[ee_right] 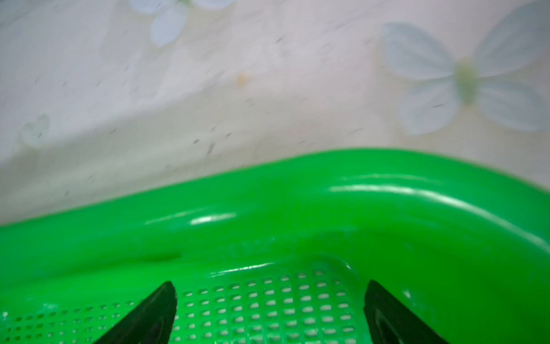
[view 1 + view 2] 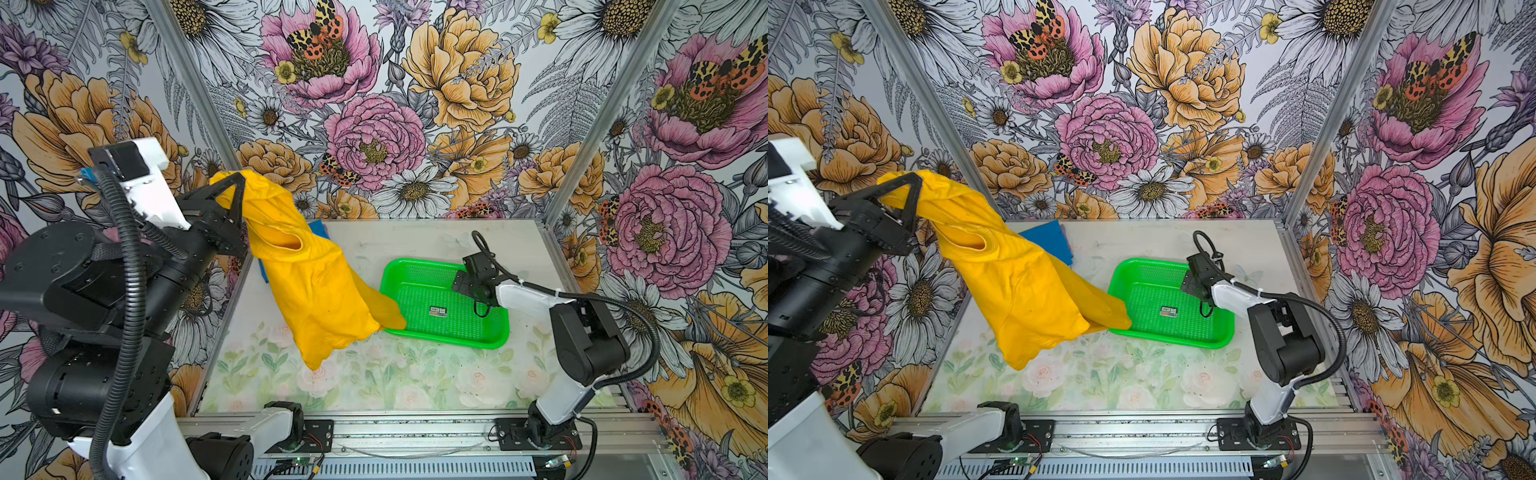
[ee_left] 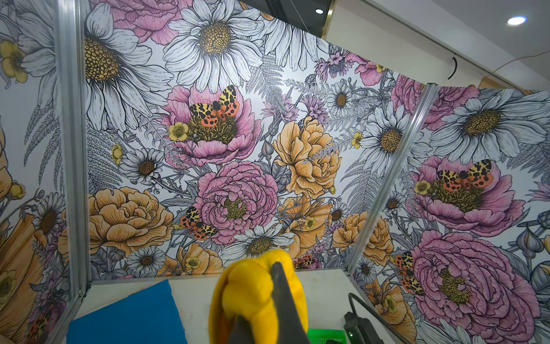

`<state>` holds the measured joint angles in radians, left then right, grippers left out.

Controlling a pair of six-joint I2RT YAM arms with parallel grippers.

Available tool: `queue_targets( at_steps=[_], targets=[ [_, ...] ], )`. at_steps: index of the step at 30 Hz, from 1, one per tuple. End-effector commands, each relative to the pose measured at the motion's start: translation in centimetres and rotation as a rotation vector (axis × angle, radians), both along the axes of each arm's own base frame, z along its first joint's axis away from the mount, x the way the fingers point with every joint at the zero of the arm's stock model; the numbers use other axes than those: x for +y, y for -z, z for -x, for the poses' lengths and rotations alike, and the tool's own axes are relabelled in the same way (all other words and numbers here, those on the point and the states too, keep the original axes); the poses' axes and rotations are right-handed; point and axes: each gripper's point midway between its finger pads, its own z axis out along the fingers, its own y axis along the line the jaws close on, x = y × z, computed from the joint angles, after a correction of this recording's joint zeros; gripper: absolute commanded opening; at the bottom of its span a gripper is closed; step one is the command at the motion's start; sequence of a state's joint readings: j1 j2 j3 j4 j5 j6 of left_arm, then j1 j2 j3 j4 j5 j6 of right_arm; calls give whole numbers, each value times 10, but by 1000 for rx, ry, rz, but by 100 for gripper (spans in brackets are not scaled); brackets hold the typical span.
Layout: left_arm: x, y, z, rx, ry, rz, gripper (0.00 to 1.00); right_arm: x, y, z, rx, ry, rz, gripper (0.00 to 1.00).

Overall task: Fold and stack the t-shirts
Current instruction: 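Lift the yellow shirt with the left gripper while the right reaches the basket, then push the green basket away with the right gripper while the left holds the shirt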

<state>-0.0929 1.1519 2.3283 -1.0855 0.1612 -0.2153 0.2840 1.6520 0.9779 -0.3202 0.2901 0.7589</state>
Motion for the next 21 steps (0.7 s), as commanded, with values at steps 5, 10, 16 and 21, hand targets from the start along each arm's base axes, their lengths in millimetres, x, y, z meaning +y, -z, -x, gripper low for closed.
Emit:
queue_targets(
  at_steps=[5,10,16,21],
  targets=[
    [31,-14,18,-77,-191,-83,0,-60,-36,9,-60,94,135,99],
    [61,-14,32,-82,-348,-109,0,-49,-62,4,-99,-41,166,100],
    [59,5,31,-37,-320,-142,0,76,-104,34,-182,-580,-9,100],
    [54,32,22,8,-314,-181,0,163,-117,119,-151,-922,-106,99]
  ],
)
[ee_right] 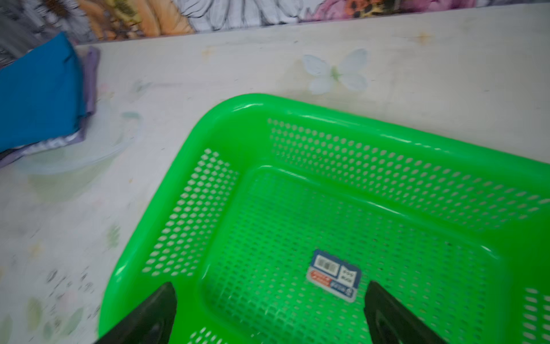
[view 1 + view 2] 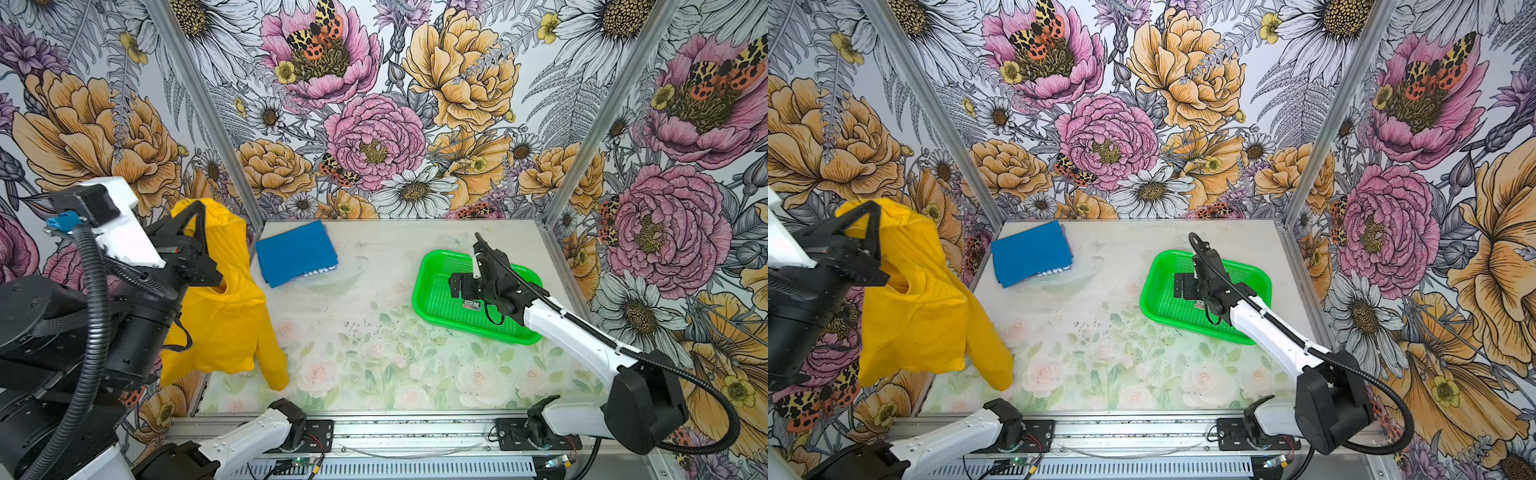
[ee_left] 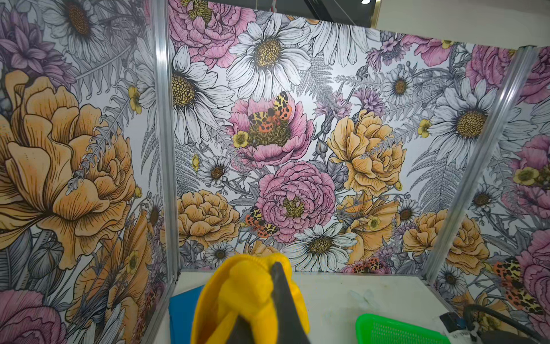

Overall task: Fold and stack the t-shirts
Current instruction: 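Push the green basket away with the right gripper while the left holds the shirt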

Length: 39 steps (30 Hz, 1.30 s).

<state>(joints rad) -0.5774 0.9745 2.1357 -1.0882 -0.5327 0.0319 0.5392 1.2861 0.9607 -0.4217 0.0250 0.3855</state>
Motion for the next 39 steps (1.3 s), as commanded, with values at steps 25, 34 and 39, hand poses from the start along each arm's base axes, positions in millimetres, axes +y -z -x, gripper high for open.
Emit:
queue_targets(
  at_steps=[25,34,39],
  targets=[
    [-65,90,-39,184,200,-87,0,45,112,-67,234,67,260,99],
    [-129,143,-50,295,466,5,0,-66,131,-140,289,309,274,99],
    [-159,166,-56,343,578,65,0,-122,135,-140,316,400,307,100]
  ],
)
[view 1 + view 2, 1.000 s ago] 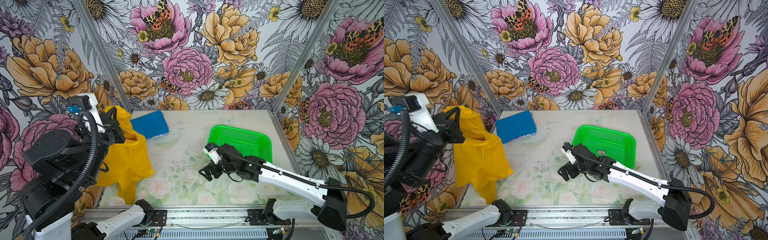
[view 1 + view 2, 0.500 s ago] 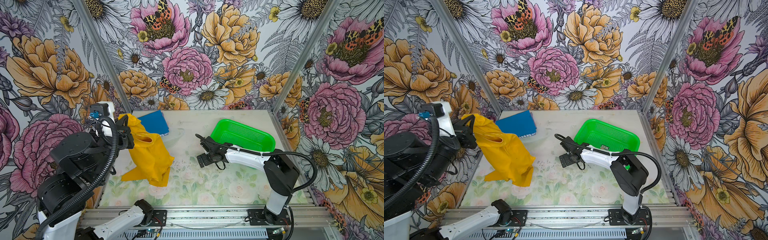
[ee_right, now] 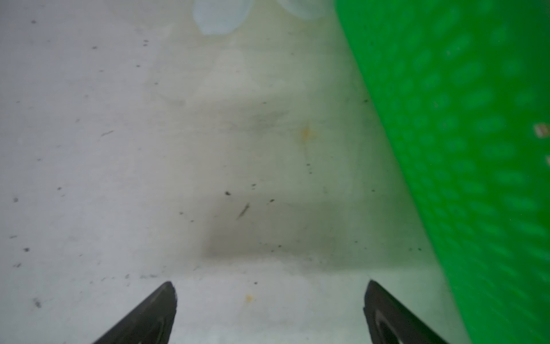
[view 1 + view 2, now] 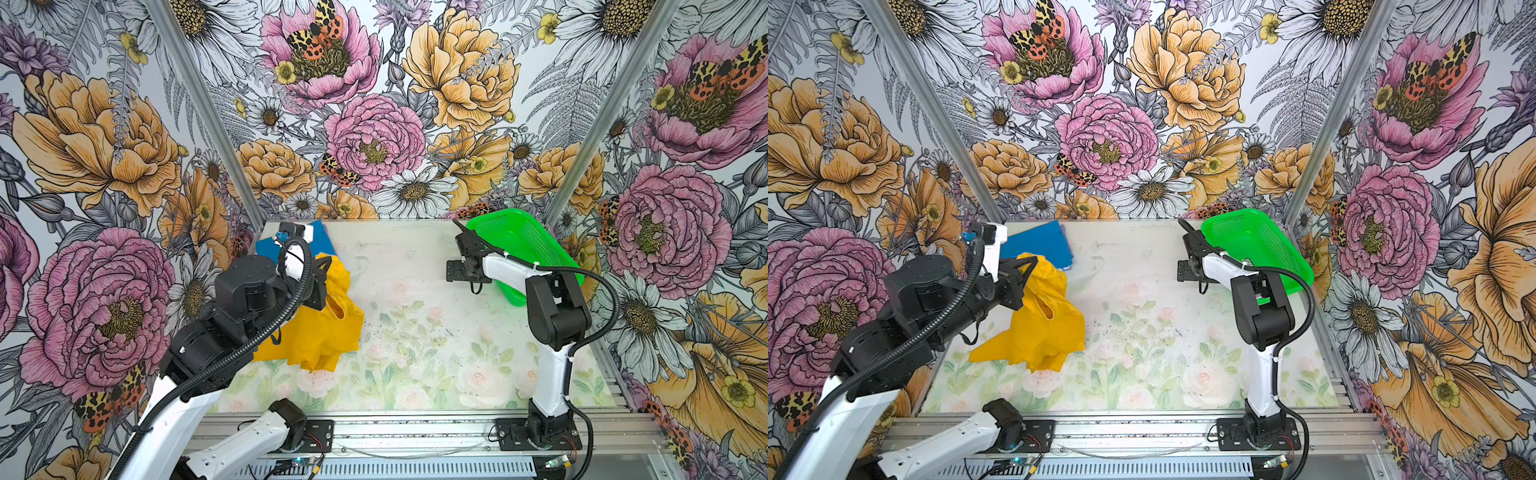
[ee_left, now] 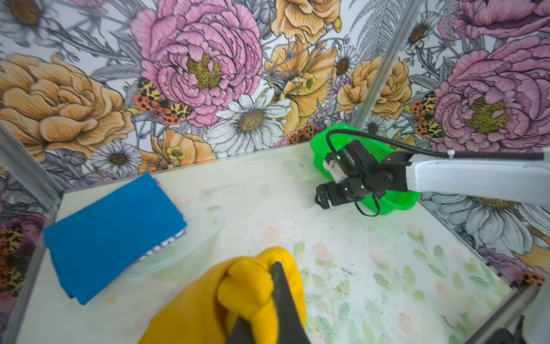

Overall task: Fold and stack the t-shirts
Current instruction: 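Push the green basket away with the right gripper while the left holds the shirt, then lay the yellow shirt on the table with the left gripper and release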

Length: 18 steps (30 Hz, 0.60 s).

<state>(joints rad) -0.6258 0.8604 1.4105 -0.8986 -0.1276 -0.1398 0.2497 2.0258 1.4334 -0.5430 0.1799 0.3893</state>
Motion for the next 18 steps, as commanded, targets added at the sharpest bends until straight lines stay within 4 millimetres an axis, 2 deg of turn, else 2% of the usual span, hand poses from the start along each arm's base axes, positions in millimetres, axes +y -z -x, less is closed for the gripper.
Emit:
queue_targets(
  at_steps=[1,4,7,10,14,16,18],
  targets=[
    [-33,-17,4,-22,134,142,0,-27,-1,0,8,22,46,99],
    [-56,-11,1,-9,201,155,0,-30,-7,-9,-4,-20,-13,99],
    [-81,-8,-3,-9,255,156,0,-32,-22,-19,-47,-41,-4,100],
    [-112,-8,-5,-3,319,149,0,-43,-34,-30,-78,-7,-20,99],
    [-155,-10,0,-10,409,135,0,-54,-37,-47,-97,23,-70,100],
    [-172,-13,2,-21,435,127,0,-50,-41,-55,-110,4,-117,99],
    [-187,-20,3,-36,462,124,0,-37,-58,-60,-144,-42,-181,99]
  ],
)
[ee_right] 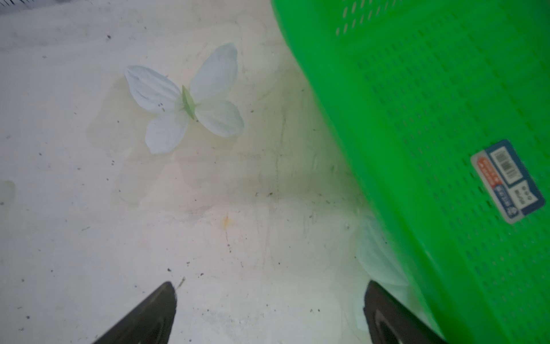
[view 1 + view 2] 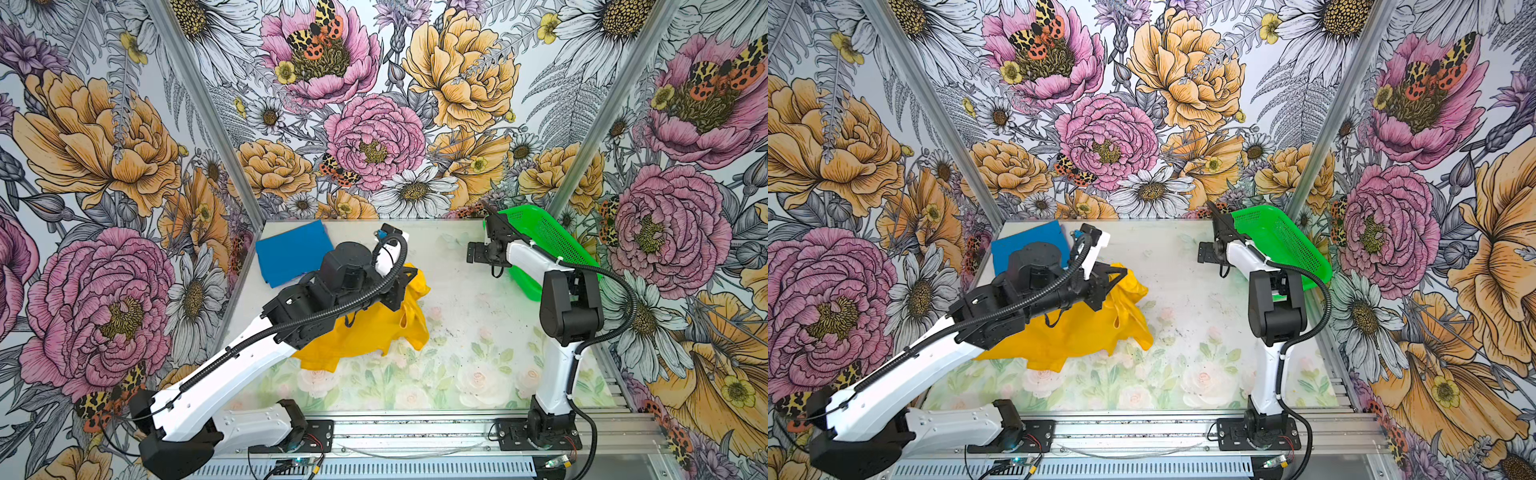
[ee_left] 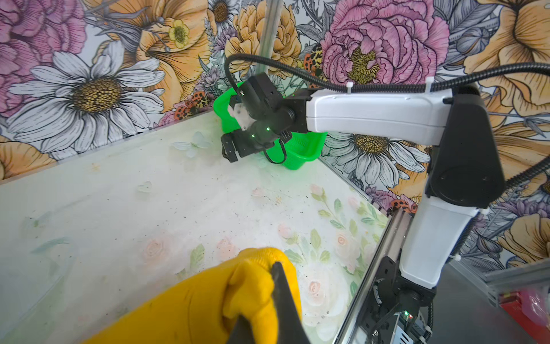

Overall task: Fold and stack the t-shirts
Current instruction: 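Lay the yellow shirt on the table with the left gripper and release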

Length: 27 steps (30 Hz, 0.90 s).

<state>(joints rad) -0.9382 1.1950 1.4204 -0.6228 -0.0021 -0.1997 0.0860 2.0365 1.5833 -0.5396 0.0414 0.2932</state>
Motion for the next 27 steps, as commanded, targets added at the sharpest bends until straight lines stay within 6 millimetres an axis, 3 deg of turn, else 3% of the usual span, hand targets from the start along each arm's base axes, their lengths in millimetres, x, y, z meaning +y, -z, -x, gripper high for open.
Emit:
queue_targets(
  at_steps=[1,5,8,10,13,16,19,20,21,22,23,25,27],
  targets=[
    [-22,-58,7,-126,60,119,0,21,-24,-11,-59,-86,-119,100],
    [-50,-90,11,-165,148,169,0,42,-98,4,-228,-159,-244,99],
    [-72,-129,25,-188,266,261,0,37,-145,32,-327,-148,-244,99],
    [-79,-154,36,-215,322,315,0,27,-166,52,-375,-124,-213,99],
    [-67,-193,41,-283,311,381,0,1,-194,85,-454,-61,-164,99],
    [-27,-205,14,-314,150,408,0,-28,-219,118,-521,18,-139,100],
    [30,-176,-44,-226,-44,462,0,-40,-233,143,-550,35,-112,100],
    [53,-154,-69,-189,-132,460,9,-40,-234,150,-547,27,-106,100],
    [83,-122,-99,-118,-270,437,53,-38,-235,155,-537,16,-106,100],
    [104,-92,-118,-47,-355,408,82,-36,-233,159,-524,6,-110,100],
    [130,-59,-137,28,-430,379,99,-32,-230,164,-506,-8,-122,99],
    [167,-1,-156,159,-524,327,99,-21,-220,171,-469,-45,-144,99],
    [184,43,-155,255,-557,259,99,-5,-204,182,-425,-91,-159,100]
  ],
)
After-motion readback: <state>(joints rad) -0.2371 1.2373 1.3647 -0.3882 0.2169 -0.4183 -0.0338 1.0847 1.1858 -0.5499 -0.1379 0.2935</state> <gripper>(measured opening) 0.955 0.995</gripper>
